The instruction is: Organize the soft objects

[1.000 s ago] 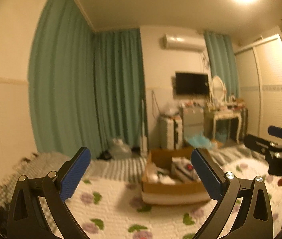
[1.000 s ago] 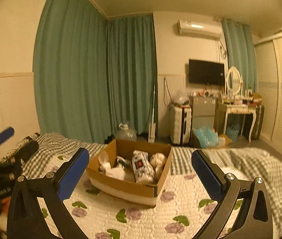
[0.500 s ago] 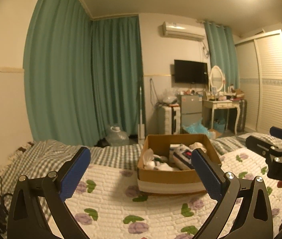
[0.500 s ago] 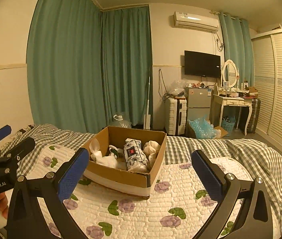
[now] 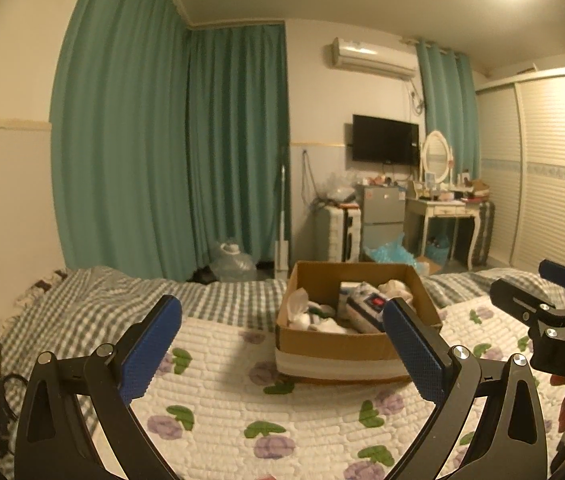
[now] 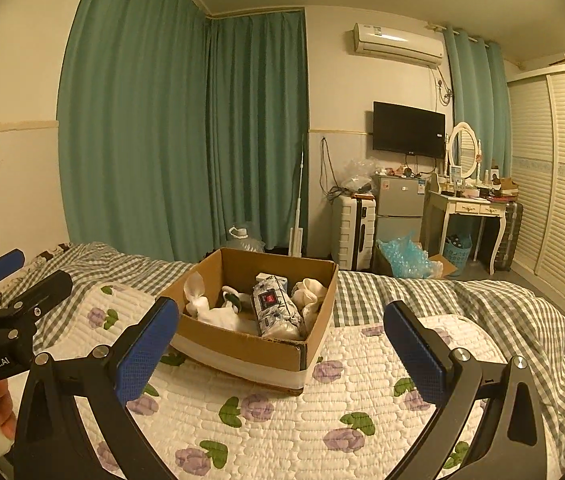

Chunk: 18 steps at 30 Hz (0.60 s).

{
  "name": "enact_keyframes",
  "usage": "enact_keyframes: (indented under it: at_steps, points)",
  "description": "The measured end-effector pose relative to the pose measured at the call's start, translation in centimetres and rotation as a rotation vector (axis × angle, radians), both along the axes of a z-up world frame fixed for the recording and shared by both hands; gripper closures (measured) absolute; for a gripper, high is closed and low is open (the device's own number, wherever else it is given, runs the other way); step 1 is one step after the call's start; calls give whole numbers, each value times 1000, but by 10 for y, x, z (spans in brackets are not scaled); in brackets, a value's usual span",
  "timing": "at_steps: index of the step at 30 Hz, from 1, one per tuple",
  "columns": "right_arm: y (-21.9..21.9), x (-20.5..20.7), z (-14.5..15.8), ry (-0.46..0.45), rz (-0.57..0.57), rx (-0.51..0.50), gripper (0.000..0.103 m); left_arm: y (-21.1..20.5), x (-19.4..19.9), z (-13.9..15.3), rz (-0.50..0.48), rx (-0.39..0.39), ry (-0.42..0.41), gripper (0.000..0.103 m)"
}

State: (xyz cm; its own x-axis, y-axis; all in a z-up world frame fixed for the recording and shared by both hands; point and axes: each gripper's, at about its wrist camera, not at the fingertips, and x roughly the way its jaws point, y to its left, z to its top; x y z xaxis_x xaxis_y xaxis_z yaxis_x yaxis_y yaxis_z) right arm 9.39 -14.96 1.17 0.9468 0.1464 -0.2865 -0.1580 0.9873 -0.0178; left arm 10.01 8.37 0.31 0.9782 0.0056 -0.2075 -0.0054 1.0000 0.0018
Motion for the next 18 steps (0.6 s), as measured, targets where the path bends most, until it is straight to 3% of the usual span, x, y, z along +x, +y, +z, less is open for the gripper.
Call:
enact_keyframes:
  at_steps: [18]
  points:
    - [1, -1, 2, 4, -8, 7, 0, 1, 0, -1, 0, 3, 6, 0]
